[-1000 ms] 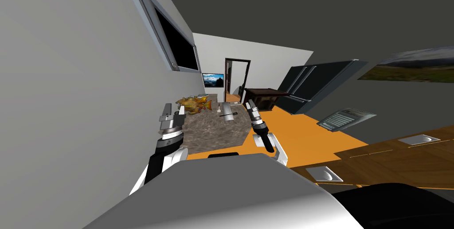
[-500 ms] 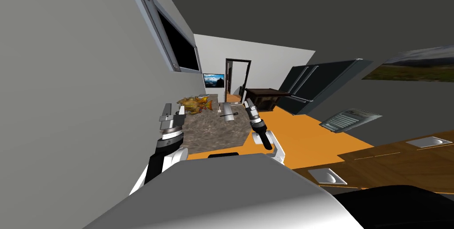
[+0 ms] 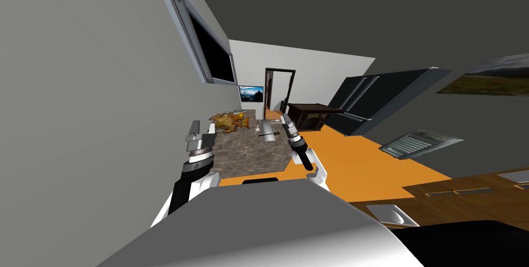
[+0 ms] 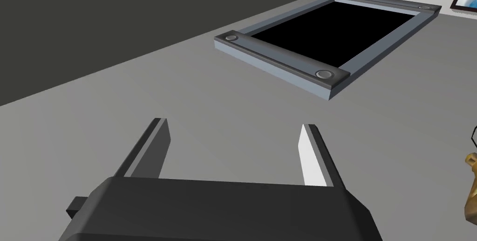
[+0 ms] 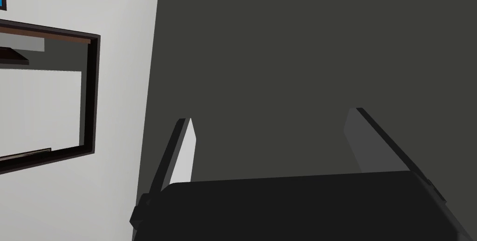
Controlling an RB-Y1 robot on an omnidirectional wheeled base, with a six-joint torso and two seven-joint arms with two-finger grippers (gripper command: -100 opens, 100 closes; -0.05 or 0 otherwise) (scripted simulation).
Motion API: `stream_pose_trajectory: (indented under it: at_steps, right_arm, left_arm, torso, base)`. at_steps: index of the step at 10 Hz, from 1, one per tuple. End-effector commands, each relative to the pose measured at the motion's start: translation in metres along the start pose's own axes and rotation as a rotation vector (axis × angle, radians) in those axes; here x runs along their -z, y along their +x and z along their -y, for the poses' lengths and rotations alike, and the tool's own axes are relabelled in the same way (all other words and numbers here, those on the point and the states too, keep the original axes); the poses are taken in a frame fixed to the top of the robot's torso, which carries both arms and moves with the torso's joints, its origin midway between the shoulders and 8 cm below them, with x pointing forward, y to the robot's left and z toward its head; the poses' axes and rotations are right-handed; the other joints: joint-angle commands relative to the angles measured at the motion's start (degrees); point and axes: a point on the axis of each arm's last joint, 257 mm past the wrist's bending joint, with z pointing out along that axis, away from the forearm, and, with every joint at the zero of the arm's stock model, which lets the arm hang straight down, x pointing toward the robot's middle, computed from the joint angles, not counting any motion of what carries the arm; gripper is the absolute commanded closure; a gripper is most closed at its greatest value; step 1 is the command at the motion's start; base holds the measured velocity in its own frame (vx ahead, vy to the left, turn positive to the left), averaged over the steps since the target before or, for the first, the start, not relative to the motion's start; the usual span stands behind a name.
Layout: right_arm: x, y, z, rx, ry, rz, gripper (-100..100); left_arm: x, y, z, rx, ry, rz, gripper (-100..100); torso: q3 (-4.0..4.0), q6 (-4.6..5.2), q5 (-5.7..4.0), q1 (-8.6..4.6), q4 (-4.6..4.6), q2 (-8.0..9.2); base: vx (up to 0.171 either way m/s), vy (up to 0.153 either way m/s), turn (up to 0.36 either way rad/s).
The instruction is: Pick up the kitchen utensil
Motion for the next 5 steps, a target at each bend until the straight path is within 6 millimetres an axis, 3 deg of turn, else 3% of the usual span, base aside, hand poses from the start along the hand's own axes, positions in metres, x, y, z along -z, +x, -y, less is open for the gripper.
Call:
stream_pose_trajectory:
  at_steps: [1,5]
  right_arm:
    - [-0.0001,0.0002,0.0000,0.000,0.000,0.000,-100]
    - [-0.0001,0.0002,0.0000,0.000,0.000,0.000,-100]
  left_arm:
    - [0.0000,0.0000,0.0000,0.000,0.000,0.000,0]
    - [0.0000,0.0000,0.0000,0.000,0.000,0.000,0]
  torso:
    - [0.00,0.00,0.00,0.00,0.00,0.00]
    - [0.05,0.02,-0.03,-0.12,0.02,0.09]
  base:
    - [0.007,0.009,0.027]
    - [-0.006,-0.007,-0.021]
